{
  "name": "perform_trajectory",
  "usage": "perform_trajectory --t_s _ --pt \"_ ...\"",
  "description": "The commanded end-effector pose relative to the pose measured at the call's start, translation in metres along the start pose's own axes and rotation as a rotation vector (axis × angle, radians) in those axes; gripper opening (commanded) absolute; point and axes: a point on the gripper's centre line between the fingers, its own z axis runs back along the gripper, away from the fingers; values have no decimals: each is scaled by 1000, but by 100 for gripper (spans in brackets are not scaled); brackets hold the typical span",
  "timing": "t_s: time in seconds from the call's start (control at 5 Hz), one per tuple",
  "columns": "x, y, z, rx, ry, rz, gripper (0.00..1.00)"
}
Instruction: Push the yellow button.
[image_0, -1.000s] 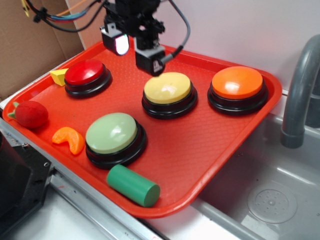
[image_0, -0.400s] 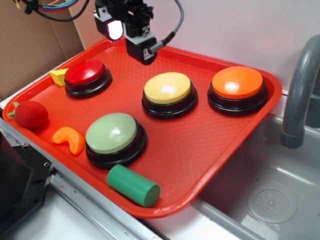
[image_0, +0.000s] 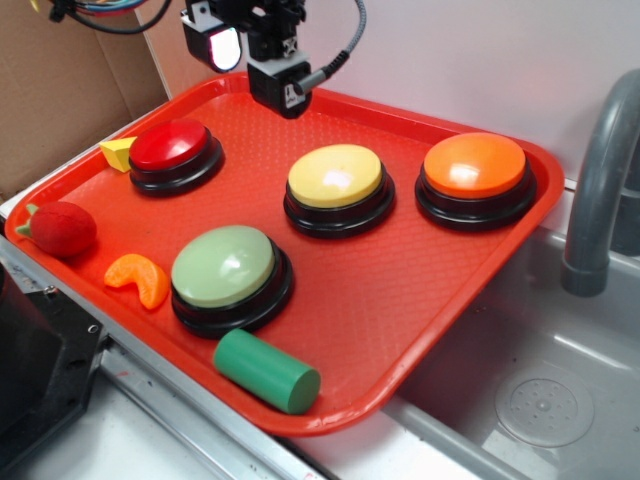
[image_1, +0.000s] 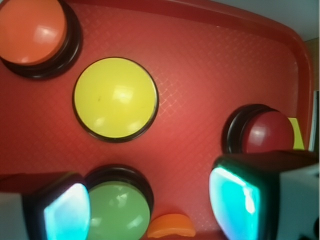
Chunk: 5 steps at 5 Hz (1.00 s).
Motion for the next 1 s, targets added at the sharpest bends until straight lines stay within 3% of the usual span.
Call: perform_trajectory --t_s 0.0,0.8 --pt "-3 8 25 -21 -99 14 100" --pt "-17 12 46 7 -126 41 100"
